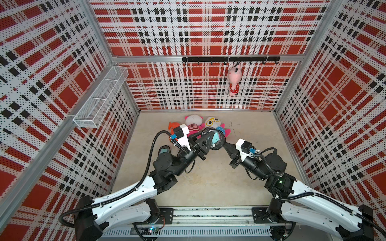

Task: Pack away charging kits
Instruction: Zip the zipper on the storage bag.

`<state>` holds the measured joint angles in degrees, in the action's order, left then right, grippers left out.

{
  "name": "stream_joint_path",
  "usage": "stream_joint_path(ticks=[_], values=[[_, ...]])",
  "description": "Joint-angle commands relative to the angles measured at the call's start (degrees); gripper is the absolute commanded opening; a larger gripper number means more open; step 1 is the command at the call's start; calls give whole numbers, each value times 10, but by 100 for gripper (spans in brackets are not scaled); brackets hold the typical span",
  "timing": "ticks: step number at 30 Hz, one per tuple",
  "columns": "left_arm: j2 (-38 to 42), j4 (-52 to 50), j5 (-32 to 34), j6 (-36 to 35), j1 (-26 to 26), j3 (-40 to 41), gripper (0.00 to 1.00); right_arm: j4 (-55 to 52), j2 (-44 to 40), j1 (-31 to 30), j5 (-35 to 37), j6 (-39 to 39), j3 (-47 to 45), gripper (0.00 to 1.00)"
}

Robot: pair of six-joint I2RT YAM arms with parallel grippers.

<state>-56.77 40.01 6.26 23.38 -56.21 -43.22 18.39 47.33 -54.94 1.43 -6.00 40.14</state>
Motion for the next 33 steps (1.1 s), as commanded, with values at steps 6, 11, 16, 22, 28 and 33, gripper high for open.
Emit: stream_joint_path(ticks=[6,11,16,22,28,33], values=[[-15,34,-42,9,3,1,32,12,13,3,-53,30,22,0],[-29,50,-54,17,4,-4,44,21,30,3,-65,48,29,0],[-43,69,-63,24,3,1,52,26,40,3,-72,60,36,0],[-52,75,-62,27,3,6,48,24,46,3,-66,65,44,0],[-58,81,-62,28,3,11,35,17,46,3,-75,70,56,0],[-55,83,-58,31,5,11,8,15,46,3,-61,71,52,0]])
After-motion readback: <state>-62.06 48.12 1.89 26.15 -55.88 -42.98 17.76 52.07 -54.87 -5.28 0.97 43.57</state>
